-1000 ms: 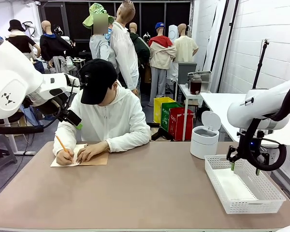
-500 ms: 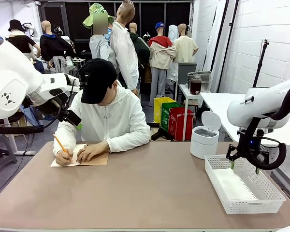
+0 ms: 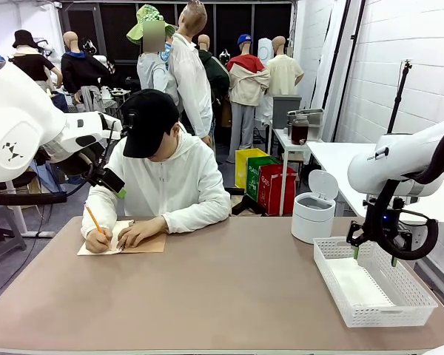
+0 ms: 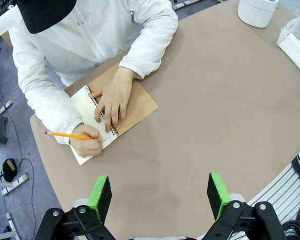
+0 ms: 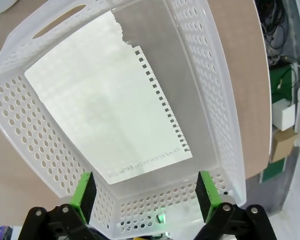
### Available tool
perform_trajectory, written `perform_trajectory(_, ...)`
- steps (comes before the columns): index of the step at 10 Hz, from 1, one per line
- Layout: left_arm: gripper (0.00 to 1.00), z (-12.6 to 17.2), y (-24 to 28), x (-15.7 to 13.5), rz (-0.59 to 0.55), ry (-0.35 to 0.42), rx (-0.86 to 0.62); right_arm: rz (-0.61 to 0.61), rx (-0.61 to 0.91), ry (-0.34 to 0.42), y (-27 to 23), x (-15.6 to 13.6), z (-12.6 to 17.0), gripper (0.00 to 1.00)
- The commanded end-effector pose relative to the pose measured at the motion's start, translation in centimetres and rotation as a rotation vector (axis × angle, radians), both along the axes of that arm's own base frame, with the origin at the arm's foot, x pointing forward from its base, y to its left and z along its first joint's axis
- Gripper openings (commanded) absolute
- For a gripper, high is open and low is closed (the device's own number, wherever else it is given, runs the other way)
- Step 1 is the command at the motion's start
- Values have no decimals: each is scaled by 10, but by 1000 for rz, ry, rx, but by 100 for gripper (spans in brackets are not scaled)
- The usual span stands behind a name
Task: Sort the paper based on its condition.
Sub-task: If a person hands you a paper, place it in the Organizing basket , and if it's crumpled, put it in the Trash can.
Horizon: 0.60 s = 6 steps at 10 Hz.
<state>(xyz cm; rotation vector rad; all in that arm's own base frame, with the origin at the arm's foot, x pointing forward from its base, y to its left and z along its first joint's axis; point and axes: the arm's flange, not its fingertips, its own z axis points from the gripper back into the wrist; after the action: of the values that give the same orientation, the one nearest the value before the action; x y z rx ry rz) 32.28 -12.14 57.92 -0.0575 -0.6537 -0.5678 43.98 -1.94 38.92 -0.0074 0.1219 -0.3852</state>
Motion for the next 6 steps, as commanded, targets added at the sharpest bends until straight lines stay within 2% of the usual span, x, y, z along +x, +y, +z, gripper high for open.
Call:
perform_trajectory(1,100,0,1,0,1,-2,-7,11,2,3,0,-1,-2,100)
perform_trajectory(2,100,0,1,0,1,-2,-7,0,0,0,0,0,0,100)
perform_trajectory(5,100,0,1,0,1,-2,-7,22,44,-51,31,7,54,100)
perform_trajectory(6,100,0,1,0,1,-2,-7,87,25,-117,47,6,77,100)
